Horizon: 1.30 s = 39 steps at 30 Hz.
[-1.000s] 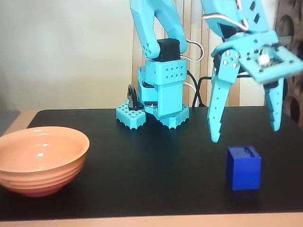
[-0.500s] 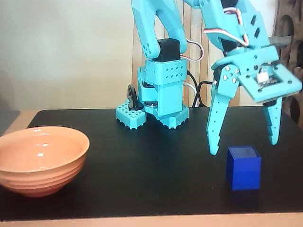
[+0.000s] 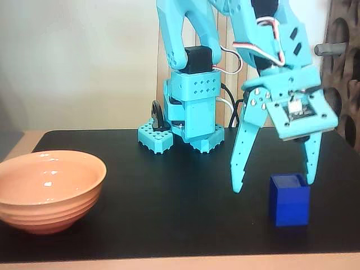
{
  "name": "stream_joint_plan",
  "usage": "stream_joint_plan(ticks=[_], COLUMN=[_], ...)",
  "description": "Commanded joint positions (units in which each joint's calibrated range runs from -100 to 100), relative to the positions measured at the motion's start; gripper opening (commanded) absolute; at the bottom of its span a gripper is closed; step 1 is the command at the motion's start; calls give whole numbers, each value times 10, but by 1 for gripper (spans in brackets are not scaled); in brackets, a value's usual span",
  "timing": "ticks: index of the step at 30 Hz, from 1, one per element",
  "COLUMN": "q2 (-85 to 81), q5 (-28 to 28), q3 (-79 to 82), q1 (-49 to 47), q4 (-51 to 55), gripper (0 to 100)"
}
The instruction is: Place the blue cube in the orange bowl.
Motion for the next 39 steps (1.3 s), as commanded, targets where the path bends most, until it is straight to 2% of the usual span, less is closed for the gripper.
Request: stream_joint_plan(ticks=[1, 39], q2=[8, 65], q5=[-8, -5], q3=[-5, -14], q1=[16, -17], q4=[-16, -62], gripper=[35, 35])
